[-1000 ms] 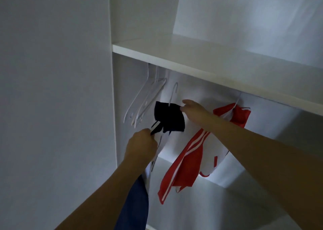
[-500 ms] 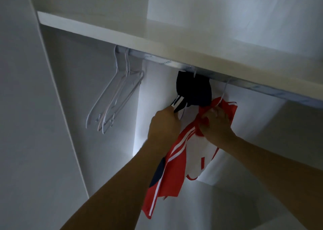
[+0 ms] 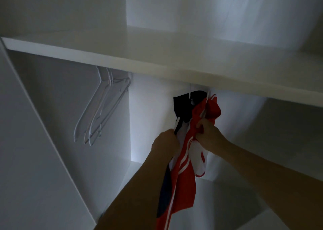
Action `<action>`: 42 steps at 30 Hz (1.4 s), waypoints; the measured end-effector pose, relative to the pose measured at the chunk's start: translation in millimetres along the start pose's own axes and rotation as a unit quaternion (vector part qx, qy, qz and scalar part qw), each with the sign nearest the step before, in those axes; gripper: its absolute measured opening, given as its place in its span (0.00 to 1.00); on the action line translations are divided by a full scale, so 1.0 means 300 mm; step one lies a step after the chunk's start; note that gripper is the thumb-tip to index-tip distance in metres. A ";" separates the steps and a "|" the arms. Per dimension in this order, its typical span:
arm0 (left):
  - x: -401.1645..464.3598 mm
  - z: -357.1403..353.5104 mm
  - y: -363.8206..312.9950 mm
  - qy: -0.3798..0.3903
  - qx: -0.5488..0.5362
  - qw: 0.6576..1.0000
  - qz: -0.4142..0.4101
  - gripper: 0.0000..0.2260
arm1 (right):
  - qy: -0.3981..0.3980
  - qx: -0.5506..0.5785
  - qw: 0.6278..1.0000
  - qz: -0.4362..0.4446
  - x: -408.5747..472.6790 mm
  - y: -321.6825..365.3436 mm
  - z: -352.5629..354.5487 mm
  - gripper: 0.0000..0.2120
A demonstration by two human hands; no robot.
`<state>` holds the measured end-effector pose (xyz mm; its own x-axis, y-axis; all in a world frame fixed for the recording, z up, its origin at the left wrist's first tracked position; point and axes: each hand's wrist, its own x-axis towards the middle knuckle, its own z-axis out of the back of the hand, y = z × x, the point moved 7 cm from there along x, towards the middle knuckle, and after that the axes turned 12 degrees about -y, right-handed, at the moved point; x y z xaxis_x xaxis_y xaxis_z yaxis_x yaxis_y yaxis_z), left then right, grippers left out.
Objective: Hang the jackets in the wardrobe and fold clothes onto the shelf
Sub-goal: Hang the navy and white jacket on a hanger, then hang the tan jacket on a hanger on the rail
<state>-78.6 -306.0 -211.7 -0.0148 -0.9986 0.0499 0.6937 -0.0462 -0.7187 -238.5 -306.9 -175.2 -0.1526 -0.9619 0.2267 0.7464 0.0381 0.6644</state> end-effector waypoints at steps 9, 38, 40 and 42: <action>-0.259 0.173 -0.129 -0.111 0.131 0.980 -0.097 0.15 | -0.023 0.069 0.997 -0.021 -0.340 0.104 0.154 0.23; -1.771 -0.102 -0.523 0.193 0.016 0.670 -0.717 0.18 | -0.340 -0.174 0.777 -0.501 -2.311 0.178 0.585 0.26; -2.035 -0.074 -0.516 0.217 -0.006 0.629 -0.747 0.17 | -0.371 -0.187 0.739 -0.531 -2.580 0.268 0.615 0.26; -2.324 -0.040 -0.488 0.249 -0.029 0.589 -0.768 0.18 | -0.396 -0.196 0.704 -0.556 -2.865 0.369 0.623 0.26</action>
<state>-178.5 396.6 -149.4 -0.8131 0.3396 0.4729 -0.4388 -0.8913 -0.1145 -145.8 574.6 -163.3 -0.9813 0.1206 0.1497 -0.0229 -0.8466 0.5317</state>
